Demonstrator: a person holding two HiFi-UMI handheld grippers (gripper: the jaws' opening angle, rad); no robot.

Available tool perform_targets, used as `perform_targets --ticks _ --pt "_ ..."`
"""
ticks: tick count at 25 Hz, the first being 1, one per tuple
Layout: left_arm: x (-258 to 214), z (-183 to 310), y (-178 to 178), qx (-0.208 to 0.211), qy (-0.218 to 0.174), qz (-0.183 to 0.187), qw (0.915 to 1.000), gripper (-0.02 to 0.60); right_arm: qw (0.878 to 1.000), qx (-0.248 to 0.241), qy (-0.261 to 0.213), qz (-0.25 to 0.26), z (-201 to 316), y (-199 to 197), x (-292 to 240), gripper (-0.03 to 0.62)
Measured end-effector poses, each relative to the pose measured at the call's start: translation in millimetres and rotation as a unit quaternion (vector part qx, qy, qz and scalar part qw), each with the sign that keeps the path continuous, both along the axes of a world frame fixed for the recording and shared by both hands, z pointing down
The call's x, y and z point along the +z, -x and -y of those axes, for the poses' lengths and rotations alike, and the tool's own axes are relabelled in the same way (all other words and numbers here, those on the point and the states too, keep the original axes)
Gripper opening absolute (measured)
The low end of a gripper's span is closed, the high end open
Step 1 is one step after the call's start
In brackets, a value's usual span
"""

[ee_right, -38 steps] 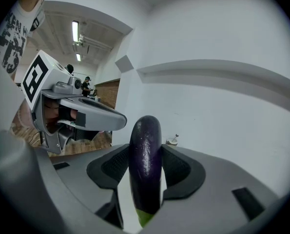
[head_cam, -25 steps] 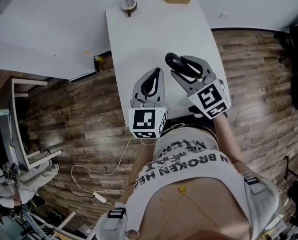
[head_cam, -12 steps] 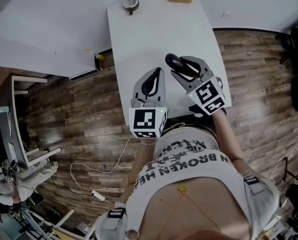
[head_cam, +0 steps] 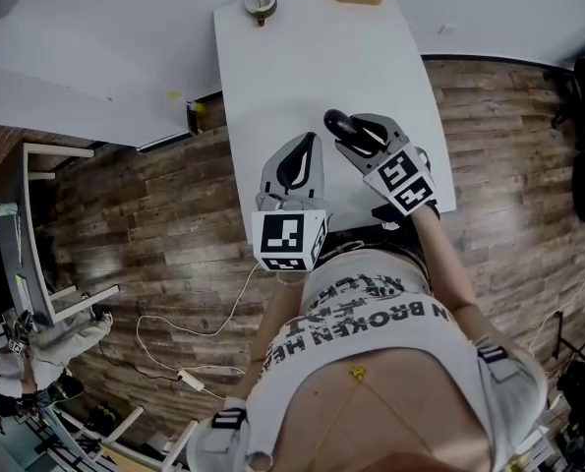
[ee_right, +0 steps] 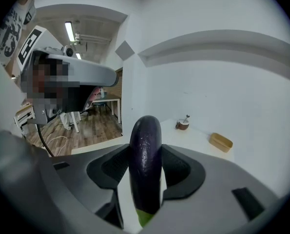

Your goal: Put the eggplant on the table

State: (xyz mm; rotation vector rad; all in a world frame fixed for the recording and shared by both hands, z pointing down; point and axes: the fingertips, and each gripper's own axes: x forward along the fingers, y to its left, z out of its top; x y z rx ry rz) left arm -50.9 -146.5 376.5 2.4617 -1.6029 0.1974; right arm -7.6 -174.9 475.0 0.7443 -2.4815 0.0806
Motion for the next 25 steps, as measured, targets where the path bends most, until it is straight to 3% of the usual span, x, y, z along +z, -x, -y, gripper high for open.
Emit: perform_targets --ticks 25 --pt "20.7 -1.7 21.5 -0.025 0.029 0.002 0.9992 0.006 0.989 -0.052 0.099 -0.102 -6.5 13.9 119.7 0.204"
